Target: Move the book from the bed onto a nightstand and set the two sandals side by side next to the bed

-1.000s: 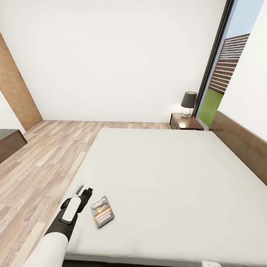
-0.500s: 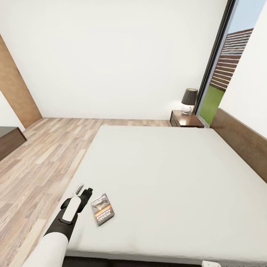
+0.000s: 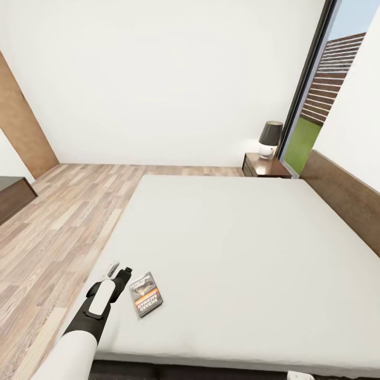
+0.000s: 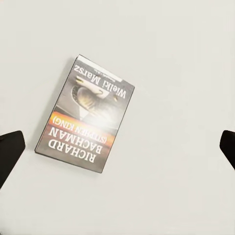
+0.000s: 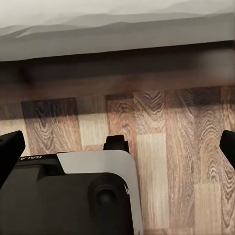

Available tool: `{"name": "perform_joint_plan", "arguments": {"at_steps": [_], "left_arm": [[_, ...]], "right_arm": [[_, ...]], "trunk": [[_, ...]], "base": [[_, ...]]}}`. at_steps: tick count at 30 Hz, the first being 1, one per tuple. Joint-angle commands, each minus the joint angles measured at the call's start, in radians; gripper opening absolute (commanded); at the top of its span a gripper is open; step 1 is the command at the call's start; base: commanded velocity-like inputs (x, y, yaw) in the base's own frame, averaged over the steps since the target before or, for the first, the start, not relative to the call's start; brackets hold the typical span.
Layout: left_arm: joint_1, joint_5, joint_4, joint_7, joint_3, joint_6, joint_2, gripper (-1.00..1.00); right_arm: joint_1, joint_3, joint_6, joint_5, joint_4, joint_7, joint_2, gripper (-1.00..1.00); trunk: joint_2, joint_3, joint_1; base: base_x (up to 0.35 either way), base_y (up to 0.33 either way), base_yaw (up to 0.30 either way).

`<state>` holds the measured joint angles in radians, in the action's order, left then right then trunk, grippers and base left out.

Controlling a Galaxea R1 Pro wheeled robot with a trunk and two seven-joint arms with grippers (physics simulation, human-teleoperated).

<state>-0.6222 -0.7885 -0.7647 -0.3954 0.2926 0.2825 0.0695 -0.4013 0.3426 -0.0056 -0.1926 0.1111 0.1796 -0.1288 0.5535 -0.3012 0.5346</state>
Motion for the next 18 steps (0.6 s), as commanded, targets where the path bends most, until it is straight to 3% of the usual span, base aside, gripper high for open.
{"name": "perform_joint_plan", "arguments": {"at_steps": [1, 18], "left_arm": [[-0.001, -0.008, -0.002, -0.005, 0.003, 0.004, 0.001, 1.00], [-0.001, -0.008, -0.002, -0.005, 0.003, 0.004, 0.001, 1.00]], "right_arm": [[-0.001, 0.009, -0.001, -0.010, 0.000, 0.004, 0.000, 1.00], [-0.001, 0.009, -0.001, -0.010, 0.000, 0.004, 0.000, 1.00]], "trunk": [[0.001, -0.003, 0.000], [0.001, -0.030, 0.000]], "base": [[0.000, 0.000, 0.000], [0.000, 0.000, 0.000]]}}
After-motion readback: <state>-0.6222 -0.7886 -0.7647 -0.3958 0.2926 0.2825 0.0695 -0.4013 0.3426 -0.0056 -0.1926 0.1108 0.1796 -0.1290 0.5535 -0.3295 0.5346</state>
